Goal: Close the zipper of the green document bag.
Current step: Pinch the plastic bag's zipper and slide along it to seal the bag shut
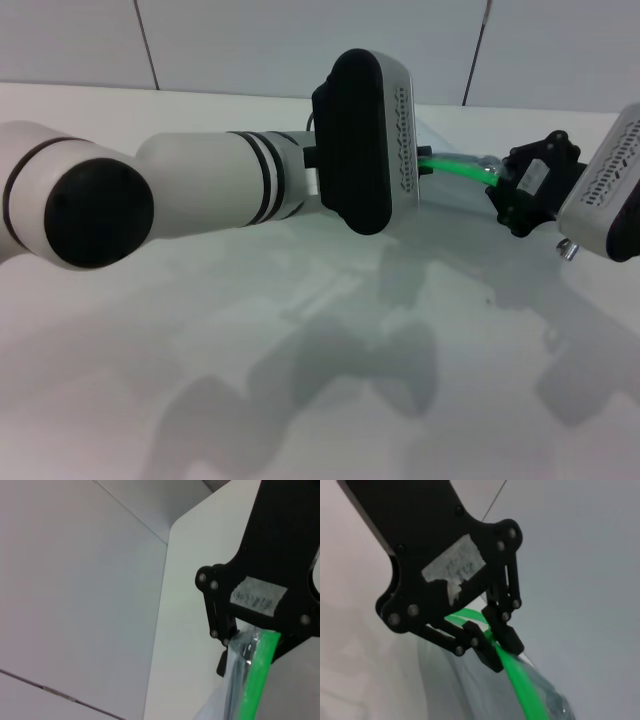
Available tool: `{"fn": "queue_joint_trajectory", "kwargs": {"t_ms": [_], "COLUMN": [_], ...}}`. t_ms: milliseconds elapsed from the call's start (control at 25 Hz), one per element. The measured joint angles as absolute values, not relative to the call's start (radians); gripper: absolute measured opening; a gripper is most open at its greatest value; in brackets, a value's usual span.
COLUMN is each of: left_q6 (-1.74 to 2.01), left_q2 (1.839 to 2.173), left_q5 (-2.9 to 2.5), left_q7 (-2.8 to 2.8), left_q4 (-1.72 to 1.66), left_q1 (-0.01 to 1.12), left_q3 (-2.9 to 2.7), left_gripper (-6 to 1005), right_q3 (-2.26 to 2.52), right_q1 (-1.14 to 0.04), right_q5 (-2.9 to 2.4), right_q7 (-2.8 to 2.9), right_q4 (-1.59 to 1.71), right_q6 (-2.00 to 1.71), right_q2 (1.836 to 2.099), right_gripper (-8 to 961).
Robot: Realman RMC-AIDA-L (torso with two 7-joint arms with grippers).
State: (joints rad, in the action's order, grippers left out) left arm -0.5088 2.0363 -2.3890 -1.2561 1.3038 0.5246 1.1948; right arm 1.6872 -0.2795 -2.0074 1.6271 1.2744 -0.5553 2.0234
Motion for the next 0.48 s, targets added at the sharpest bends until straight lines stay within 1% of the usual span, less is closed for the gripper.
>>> {"fn": "queue_joint_trajectory", "kwargs": {"t_ms": [200,320,480], "left_q6": [-0.509,-0.509,-0.508], "left_q2": [2.036,2.035,2.035], "left_q5": [-2.39,-2.39,-2.39], "left_q7": [-1.252,-1.243,-1.236], "left_q4": [1.304,1.304,1.304], "left_q1": [0.525,0.525,0.521], "left_q3": [1.196,1.201,1.206], "left_gripper": [127,98,86], "right_q3": [1.684,1.68,1.673], "right_q1": [-0.279,-0.278,-0.273], "right_q5": [-2.004,-2.002,-2.0], "right_q7": [1.627,1.628,1.628], "right_q4": [1.274,1.278,1.284], "right_q6": [-0.555,-0.556,-0.562], "right_q2": [2.023,2.023,2.023], "right_gripper": [50,50,50]}}
